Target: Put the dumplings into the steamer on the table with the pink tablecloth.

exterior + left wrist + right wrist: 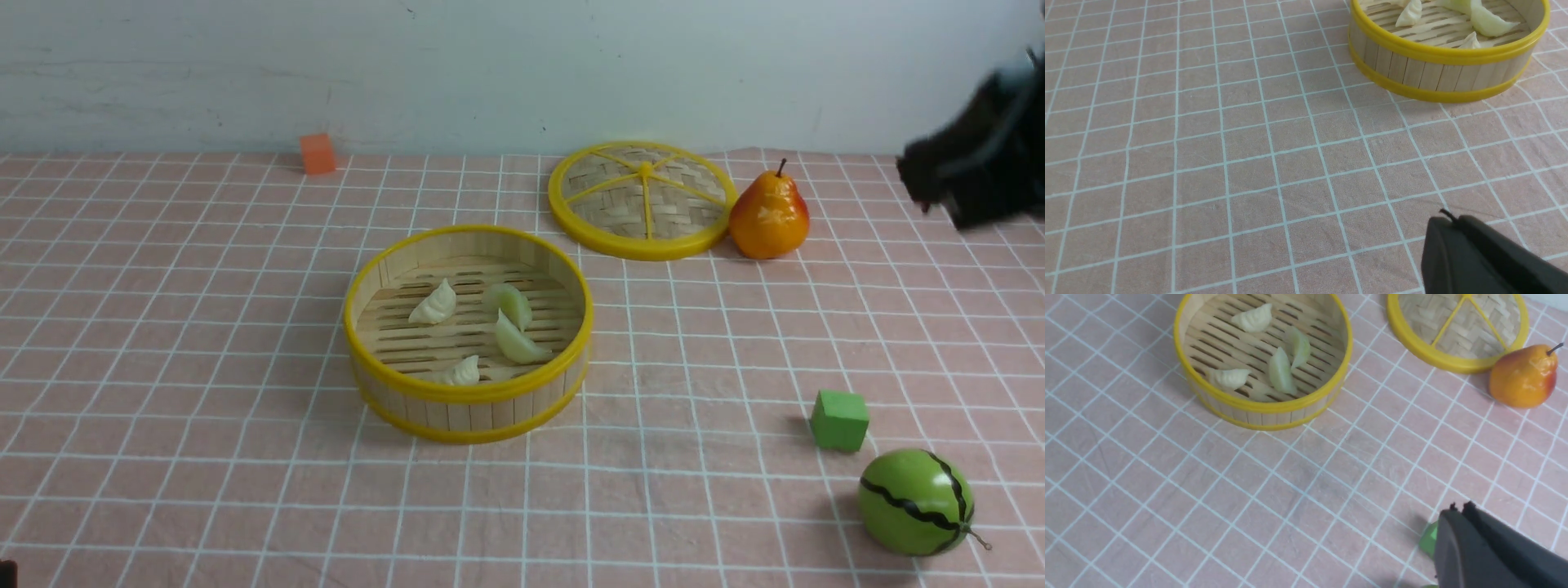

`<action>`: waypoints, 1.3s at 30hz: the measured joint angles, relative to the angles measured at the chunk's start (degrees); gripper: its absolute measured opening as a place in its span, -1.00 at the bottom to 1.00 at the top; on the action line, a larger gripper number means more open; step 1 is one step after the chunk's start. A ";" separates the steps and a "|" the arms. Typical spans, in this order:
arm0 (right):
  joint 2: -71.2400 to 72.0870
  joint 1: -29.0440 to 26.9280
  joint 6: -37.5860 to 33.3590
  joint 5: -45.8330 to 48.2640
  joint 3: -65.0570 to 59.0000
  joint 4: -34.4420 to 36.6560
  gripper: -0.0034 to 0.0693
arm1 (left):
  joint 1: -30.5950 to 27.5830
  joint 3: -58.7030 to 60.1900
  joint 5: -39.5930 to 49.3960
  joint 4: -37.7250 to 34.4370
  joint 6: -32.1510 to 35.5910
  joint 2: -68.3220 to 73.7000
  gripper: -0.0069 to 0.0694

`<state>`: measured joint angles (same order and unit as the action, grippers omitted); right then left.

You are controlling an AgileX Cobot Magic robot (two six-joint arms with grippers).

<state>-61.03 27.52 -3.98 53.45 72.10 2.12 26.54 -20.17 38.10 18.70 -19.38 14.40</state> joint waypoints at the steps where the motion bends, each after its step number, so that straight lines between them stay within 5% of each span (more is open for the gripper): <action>1: 0.82 0.00 0.07 -2.06 -1.30 0.11 -0.96 | 0.00 0.00 0.00 0.00 0.00 0.00 -0.81; 6: 21.54 0.00 0.25 -32.26 -35.99 0.56 -0.95 | 0.00 0.00 0.00 0.00 0.00 0.00 -0.81; 11: 33.37 0.00 0.25 -42.81 -55.29 0.31 -0.95 | 0.00 0.00 0.00 0.00 0.00 0.00 -0.81; 26: 52.87 -0.56 2.15 -43.72 -73.54 -0.98 -0.93 | 0.00 0.00 0.00 0.00 0.00 0.00 -0.77; 39: 61.58 -25.57 9.44 -35.75 -73.54 -0.76 -0.92 | 0.00 0.00 0.13 -0.05 0.00 0.00 -0.77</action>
<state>0.55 1.95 5.45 17.70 -1.44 1.35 26.54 -20.17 38.23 18.64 -19.38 14.40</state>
